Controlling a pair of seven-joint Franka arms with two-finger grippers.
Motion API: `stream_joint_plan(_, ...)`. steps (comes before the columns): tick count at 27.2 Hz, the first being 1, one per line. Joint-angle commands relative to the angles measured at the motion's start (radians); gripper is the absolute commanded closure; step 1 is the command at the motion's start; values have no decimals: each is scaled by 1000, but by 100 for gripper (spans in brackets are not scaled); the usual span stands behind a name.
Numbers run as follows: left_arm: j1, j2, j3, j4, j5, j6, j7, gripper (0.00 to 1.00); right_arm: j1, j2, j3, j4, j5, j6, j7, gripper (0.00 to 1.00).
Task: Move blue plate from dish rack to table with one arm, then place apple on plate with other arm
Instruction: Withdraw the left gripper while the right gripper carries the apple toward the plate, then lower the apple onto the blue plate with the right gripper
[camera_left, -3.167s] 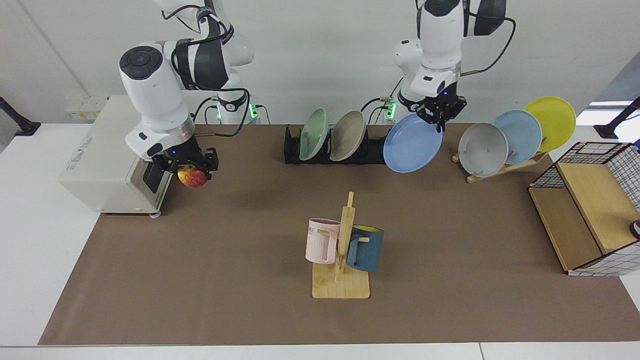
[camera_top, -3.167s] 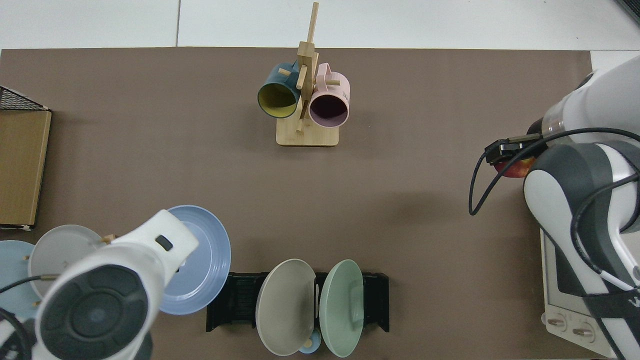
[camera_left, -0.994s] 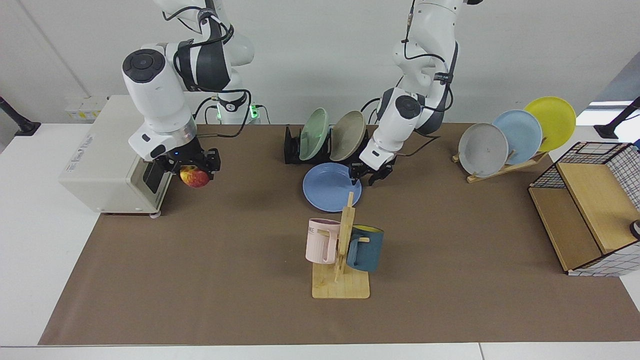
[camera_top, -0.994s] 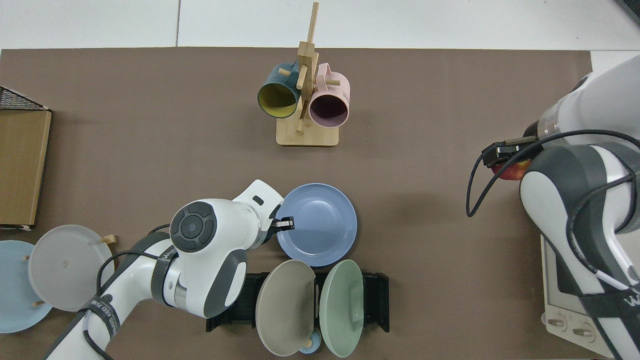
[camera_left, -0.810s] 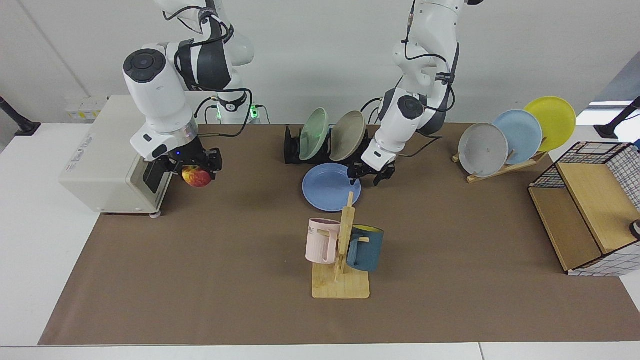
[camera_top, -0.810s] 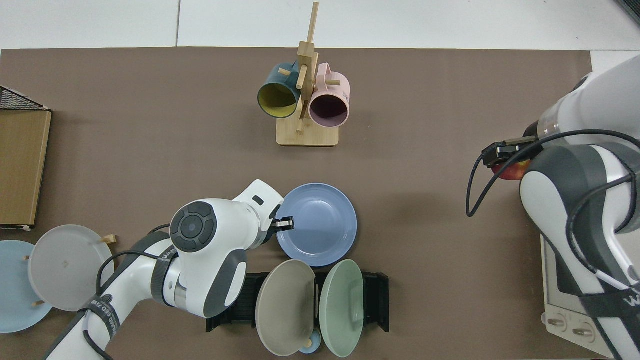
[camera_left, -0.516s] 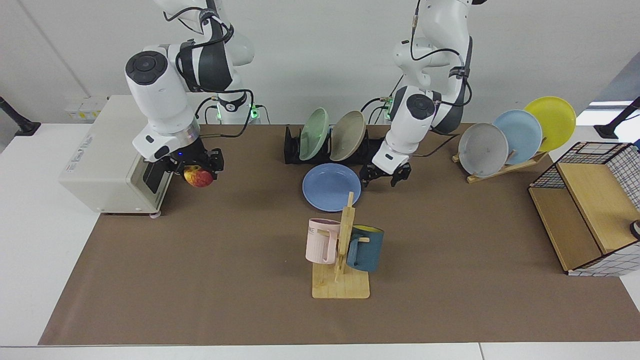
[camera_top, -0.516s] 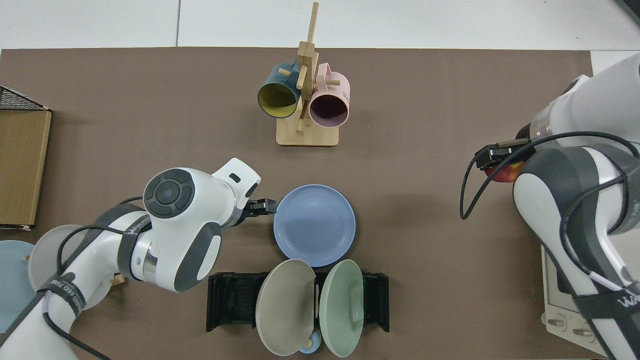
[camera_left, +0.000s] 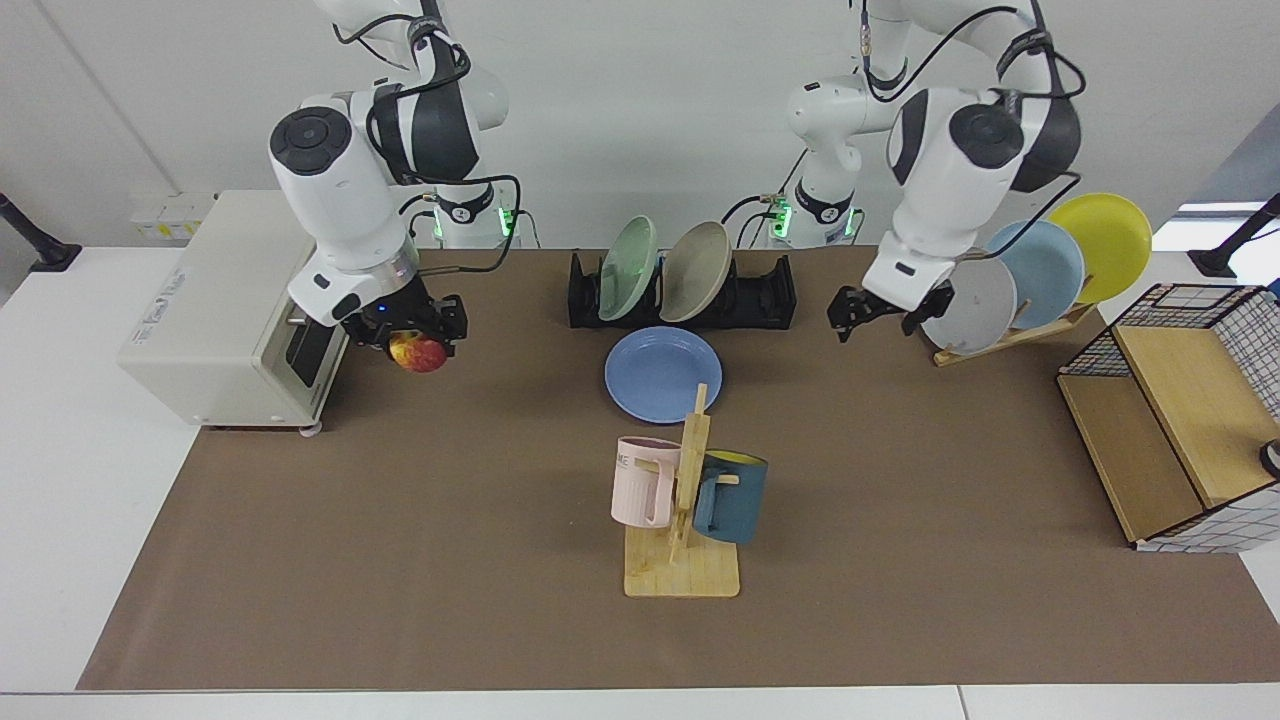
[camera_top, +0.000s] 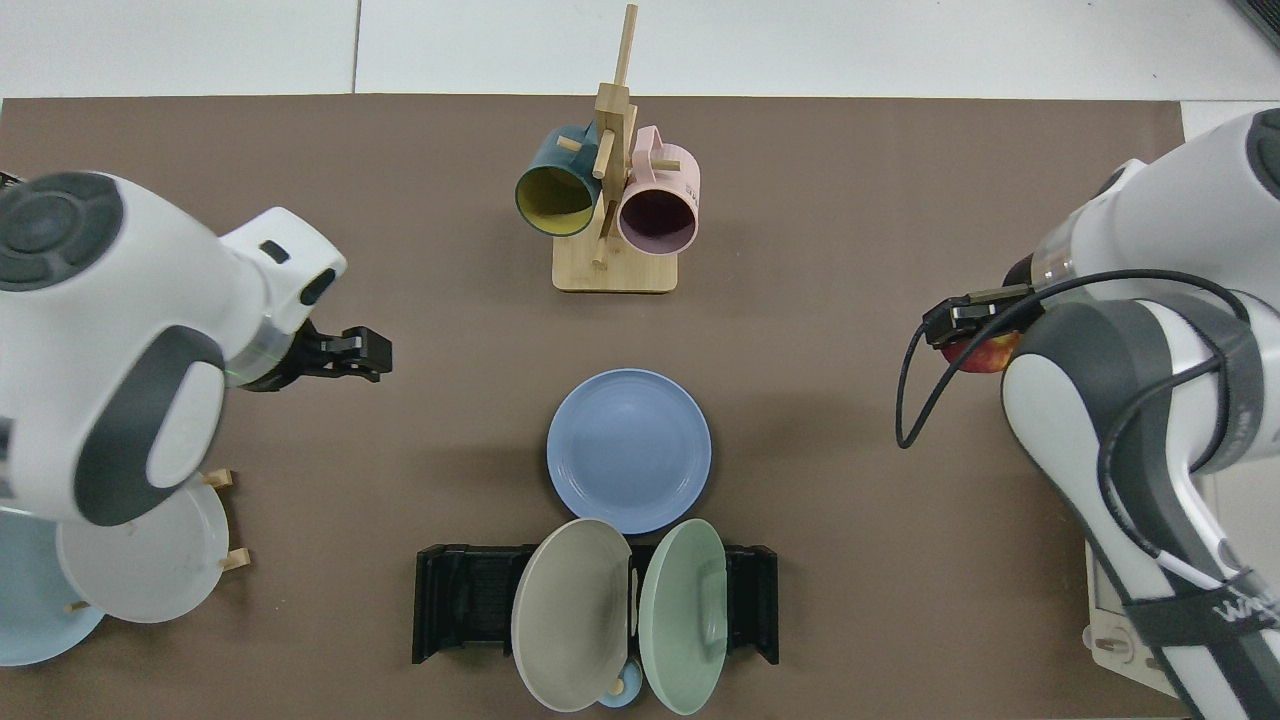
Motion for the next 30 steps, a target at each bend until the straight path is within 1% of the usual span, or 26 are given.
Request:
stream_joint_plan(1, -77, -50, 162, 104, 10, -136, 105, 0, 116, -2, 0, -17, 18, 53, 187, 100)
stream_joint_plan(3, -94, -93, 214, 101, 6, -142, 163, 0, 161, 12, 0, -17, 20, 74, 262, 100)
stream_joint_plan(6, -114, -117, 275, 92, 4, -142, 231, 0, 225, 36, 0, -17, 23, 129, 353, 100)
stream_joint_plan(10, -109, -120, 281, 68, 4, -130, 239, 0, 311, 69, 0, -16, 30, 181, 474, 100)
stream_joint_plan(13, -100, -123, 281, 49, 4, -130, 228, 0, 394, 90, -1, -14, 41, 214, 566, 100)
stream_joint_plan(18, -72, -140, 292, 61, 1, -139, 239, 0, 457, 148, -1, -14, 35, 273, 690, 100)
stream_joint_plan(21, -69, -143, 291, 68, 4, -139, 239, 0, 507, 191, -3, -14, 29, 309, 756, 100)
stream_joint_plan(24, -69, -143, 286, 69, 12, -139, 229, 0, 517, 233, -3, -17, 21, 346, 801, 100)
stream_joint_plan(27, -69, -144, 286, 75, 16, -139, 226, 0, 520, 251, -1, -37, 21, 376, 803, 100)
stream_joint_plan(30, -68, -143, 286, 80, 16, -138, 228, 0, 517, 251, -3, -100, 20, 430, 801, 100)
